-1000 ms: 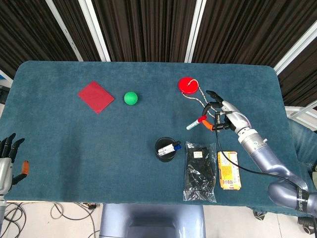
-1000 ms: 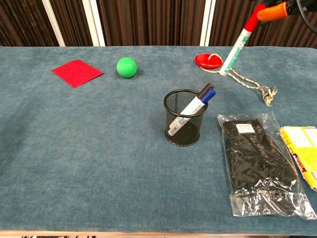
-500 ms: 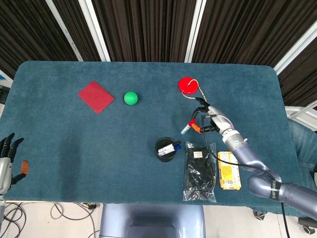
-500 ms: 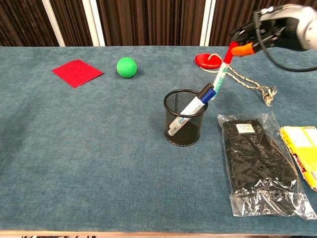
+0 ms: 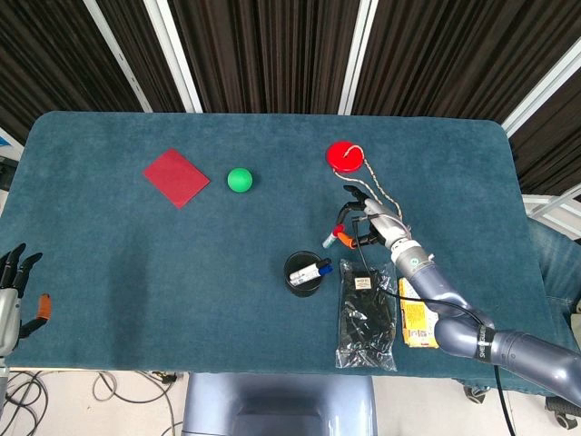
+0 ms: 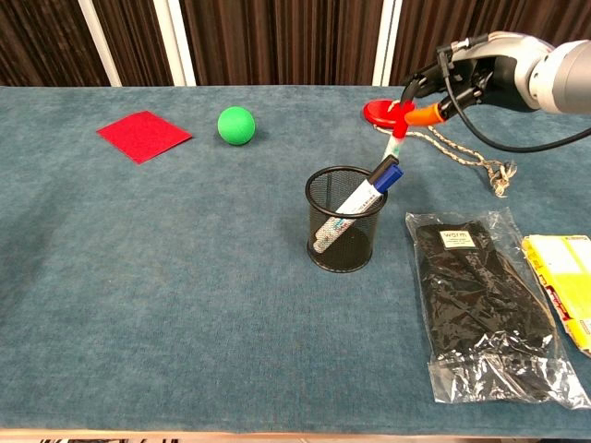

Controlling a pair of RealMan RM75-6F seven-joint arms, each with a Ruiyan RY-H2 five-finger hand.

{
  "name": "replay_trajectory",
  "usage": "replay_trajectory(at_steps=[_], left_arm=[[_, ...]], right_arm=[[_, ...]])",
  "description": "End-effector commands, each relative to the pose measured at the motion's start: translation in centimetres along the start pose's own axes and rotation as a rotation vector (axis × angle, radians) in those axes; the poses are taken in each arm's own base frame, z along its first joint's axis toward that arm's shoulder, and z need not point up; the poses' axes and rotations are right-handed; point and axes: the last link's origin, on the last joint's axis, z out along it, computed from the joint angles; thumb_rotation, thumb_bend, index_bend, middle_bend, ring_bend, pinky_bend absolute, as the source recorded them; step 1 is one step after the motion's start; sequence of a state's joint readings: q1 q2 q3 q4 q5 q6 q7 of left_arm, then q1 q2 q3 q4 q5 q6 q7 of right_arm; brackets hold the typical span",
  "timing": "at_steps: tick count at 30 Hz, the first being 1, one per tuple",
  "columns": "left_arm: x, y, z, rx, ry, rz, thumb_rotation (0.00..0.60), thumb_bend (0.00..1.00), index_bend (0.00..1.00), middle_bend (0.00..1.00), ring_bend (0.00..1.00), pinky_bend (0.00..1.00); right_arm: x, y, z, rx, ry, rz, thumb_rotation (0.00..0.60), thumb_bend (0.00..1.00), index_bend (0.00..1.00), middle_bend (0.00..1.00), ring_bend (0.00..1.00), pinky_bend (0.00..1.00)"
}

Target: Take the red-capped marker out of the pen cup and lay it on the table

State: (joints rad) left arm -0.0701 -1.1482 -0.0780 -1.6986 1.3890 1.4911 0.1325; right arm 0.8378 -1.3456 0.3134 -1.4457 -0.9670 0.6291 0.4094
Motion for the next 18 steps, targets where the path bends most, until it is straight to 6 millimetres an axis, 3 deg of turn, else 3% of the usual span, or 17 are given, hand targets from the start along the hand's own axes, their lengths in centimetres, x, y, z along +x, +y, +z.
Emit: replay_trajectory(at_steps=[1,3,10,15,18], left_arm=[[0.0,0.0,0.0,0.001,0.000,0.000,0.600,0.48,0.14,0.00,0.00,0.00],[0.0,0.0,0.0,0.002,0.001,0.000,0.600,0.48,0.14,0.00,0.00,0.00],[0.0,0.0,0.0,0.001,0.000,0.000,0.600,0.48,0.14,0.00,0.00,0.00],[0.0,-0.1,0.0,0.003,-0.001,-0.001,0.600,0.48,0.14,0.00,0.00,0.00],[0.0,-0.1,0.0,0.001,0.000,0.002,0.600,0.48,0.14,0.00,0.00,0.00]], right_arm=[[-0.2,0.1,0.0,-0.012,-0.014,-0.012,0.600,0.36,0.26,0.00,0.00,0.17],[-0.1,-0.1,0.0,-0.012,-0.013,-0.011,0.600,0.36,0.21,0.00,0.00,0.17],[1.2,-1.2,-0.9,0.010,0.008,-0.018,0.600,0.35,0.15,0.00,0.00,0.17],[3.6,-1.7,-2.4,0.026,0.065,-0.022,0.600,0.34,0.15,0.00,0.00,0.17],[5.5,-1.2,-4.4,0.026,0.108,-0.069,0.600,0.34,0.15,0.00,0.00,0.17]])
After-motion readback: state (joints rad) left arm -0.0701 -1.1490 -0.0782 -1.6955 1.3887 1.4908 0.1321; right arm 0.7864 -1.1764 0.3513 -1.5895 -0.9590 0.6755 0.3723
